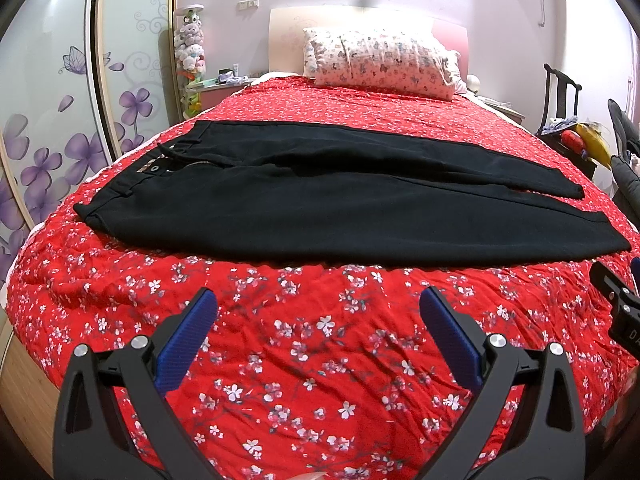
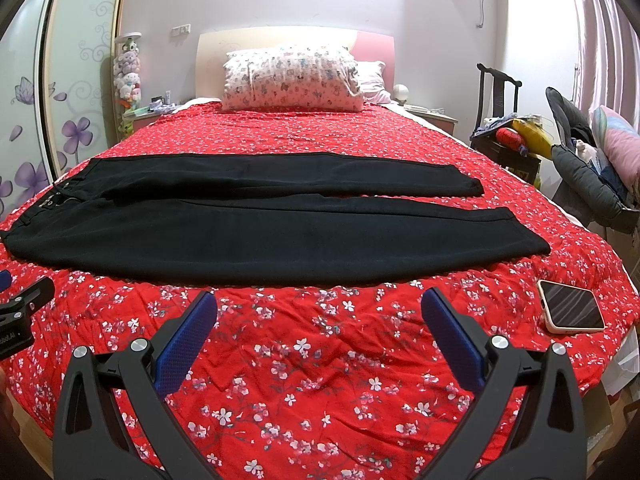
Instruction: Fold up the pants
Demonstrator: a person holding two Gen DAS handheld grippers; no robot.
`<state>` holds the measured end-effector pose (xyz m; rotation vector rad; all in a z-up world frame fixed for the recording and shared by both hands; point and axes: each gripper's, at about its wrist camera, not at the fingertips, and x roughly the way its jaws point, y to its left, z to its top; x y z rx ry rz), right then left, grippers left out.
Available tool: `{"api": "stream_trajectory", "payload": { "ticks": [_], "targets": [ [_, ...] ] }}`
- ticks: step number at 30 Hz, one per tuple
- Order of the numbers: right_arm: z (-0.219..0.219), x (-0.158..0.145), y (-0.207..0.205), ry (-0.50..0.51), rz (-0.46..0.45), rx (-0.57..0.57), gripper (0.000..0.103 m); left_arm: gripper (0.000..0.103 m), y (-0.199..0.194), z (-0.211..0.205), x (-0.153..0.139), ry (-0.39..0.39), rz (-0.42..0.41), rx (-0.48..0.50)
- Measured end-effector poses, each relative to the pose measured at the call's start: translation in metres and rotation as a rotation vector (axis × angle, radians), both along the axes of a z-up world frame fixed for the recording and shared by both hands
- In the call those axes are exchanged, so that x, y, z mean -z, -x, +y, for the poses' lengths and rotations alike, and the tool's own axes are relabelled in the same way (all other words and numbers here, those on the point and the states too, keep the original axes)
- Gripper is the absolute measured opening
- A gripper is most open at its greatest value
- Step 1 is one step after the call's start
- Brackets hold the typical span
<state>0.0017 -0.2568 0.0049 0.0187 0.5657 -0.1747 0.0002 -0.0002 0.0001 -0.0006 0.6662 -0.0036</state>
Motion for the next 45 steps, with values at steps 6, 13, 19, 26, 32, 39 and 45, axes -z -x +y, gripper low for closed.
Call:
{"api": "stream_trajectory", "payload": {
  "ticks": [6,13,19,26,32,39,45],
  "targets": [
    [0.0,0.0,0.0,0.0,0.0,0.0,0.102,0.101,0.0,0.0,0.0,0.0,0.0,0.001],
    [-0.001,0.001,0.0,0.0,0.001,0.0,0.102,0.101,0.0,0.0,0.0,-0.001,0.0,0.0],
    [-0.001,0.001,0.0,-0.001,0.001,0.0,0.102,0.101,0.0,0.0,0.0,-0.001,0.0,0.001],
    [-0.002,0.002,-0.001,-0.001,0.003,0.0,0.102,0.101,-0.003,0.002,0.0,0.001,0.001,0.0],
    [-0.009,0.003,0.001,-0.033,0.004,-0.009,0.102,0.101,-0.005,0.0,-0.001,0.006,0.009,0.012],
    [-0.048,-0.005,-0.018,-0.199,-0.006,-0.138,0.102,0.101,-0.025,0.005,0.008,0.056,0.021,0.024],
    [-0.097,-0.025,-0.05,-0.414,-0.008,-0.191,0.102,0.101,-0.042,0.01,0.006,0.098,0.062,0.013]
  ]
}}
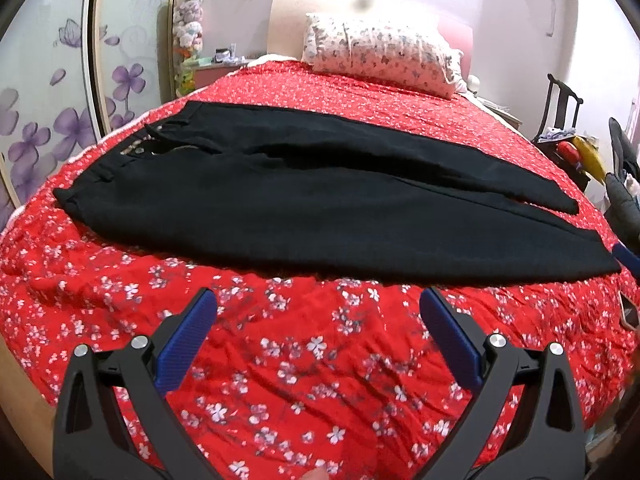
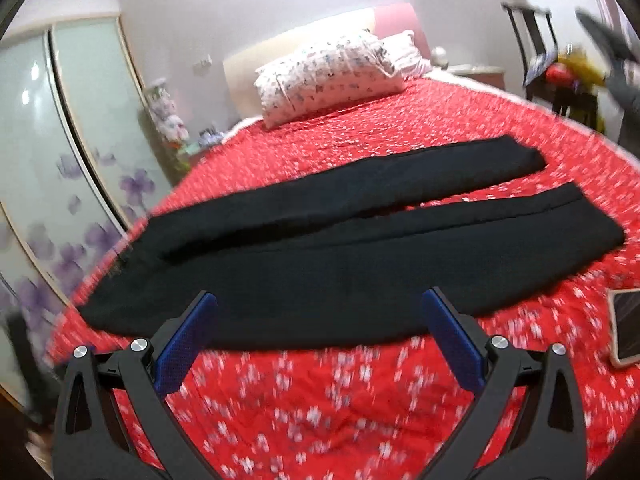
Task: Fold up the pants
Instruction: 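Reach the right tool to the trouser leg hems and close on them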
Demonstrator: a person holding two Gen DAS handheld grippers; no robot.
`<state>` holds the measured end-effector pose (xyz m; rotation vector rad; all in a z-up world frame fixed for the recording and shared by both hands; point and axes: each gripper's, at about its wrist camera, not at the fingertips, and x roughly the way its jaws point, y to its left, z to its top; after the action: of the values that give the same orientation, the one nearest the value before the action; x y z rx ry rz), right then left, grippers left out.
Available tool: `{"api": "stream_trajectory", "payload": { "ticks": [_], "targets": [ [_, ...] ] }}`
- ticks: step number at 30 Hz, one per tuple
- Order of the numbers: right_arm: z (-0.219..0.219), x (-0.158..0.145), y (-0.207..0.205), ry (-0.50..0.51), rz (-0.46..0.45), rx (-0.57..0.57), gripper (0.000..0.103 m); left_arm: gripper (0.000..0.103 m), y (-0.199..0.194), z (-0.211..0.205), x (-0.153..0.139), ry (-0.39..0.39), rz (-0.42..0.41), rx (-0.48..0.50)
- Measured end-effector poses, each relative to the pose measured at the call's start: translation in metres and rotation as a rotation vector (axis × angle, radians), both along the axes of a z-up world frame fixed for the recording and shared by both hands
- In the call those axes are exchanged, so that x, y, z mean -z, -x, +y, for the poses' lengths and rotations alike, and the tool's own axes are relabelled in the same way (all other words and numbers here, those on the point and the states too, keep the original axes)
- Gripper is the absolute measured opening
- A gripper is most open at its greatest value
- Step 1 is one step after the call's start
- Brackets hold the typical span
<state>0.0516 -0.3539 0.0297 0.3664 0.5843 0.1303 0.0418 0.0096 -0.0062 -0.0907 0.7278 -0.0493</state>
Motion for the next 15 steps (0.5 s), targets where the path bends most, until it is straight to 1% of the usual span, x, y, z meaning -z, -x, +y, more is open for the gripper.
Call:
{"api": "stream_trajectory", "payload": {
  "ticks": [2,5,7,11,13,15],
  "targets": [
    [-0.025,-0.006,-0.016,-0.088,0.003,-0.006,0.102,0.101,-0.005,0.002,0.002,0.016,0.014,0.005],
    [-0.062,-0.015,-0.048,-0.171,0.027,0.011,0.102,0.101,-0.01,-0.001,0.004,0.03,0.029,0.022],
    [-0.087,-0.022,-0.076,-0.202,0.045,0.042,0.102,0.101,-0.014,-0.004,0.006,0.039,0.038,0.031],
    [-0.136,-0.032,-0.126,-0.226,0.069,0.106,0.102,0.101,-0.022,-0.008,0.008,0.067,0.051,0.039],
    [-0.171,-0.031,-0.16,-0.228,0.098,0.159,0.102,0.101,-0.026,-0.008,0.009,0.088,0.054,0.039],
    [-0.204,-0.024,-0.192,-0.262,0.125,0.211,0.102,0.101,-0.031,-0.008,0.012,0.134,0.064,0.056]
  ]
}}
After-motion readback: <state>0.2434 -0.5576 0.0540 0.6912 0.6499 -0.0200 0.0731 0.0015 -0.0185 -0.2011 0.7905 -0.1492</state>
